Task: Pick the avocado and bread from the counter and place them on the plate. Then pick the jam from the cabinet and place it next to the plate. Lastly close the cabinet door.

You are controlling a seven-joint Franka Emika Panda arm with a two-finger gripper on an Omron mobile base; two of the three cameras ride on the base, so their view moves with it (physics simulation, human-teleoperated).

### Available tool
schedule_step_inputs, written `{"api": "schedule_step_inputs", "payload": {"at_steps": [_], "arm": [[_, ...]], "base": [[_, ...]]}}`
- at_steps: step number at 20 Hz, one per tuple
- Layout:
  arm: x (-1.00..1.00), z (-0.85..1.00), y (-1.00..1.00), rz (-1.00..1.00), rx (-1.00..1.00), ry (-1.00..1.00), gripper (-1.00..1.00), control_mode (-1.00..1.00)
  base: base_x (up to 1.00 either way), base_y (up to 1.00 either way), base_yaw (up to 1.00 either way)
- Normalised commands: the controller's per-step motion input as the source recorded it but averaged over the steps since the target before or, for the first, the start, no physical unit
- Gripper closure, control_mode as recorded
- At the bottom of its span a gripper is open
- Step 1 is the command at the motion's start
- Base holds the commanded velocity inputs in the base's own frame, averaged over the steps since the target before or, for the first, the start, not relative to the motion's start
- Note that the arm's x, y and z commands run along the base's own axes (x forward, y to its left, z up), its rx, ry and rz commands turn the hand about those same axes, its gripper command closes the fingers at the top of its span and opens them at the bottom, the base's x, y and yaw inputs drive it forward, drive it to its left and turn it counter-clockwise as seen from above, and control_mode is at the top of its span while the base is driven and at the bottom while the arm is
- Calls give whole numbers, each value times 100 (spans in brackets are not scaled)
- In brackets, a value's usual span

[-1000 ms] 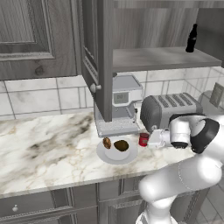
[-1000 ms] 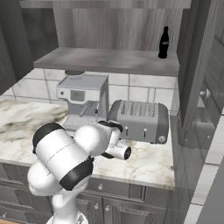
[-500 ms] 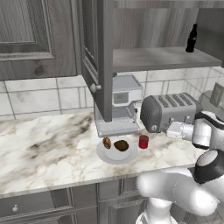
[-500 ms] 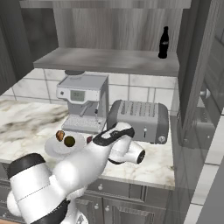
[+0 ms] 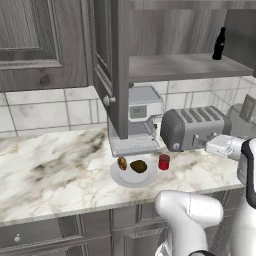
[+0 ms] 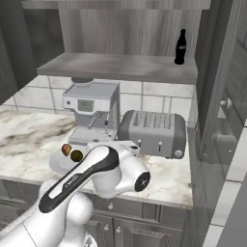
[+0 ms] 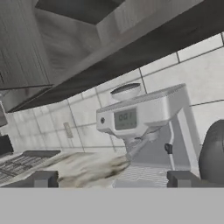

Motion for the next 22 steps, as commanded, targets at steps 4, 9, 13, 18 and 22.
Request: {"api": "schedule_step_inputs", "payload": {"at_steps": [4,9,13,18,22], "arm": [[-100,56,58,-16,0,-4,-100,-100],[-100,78,84,-15,0,-7,-100,-100],[-100,88,100,-12,0,-8,-100,-100],[-100,100,86,-8,0,-7,-100,-100],[-100,84,83,-6,-1,-10,-100,-100]], "base": [[0,0,0],[0,0,0],[0,0,0],[0,0,0],[0,0,0]]}}
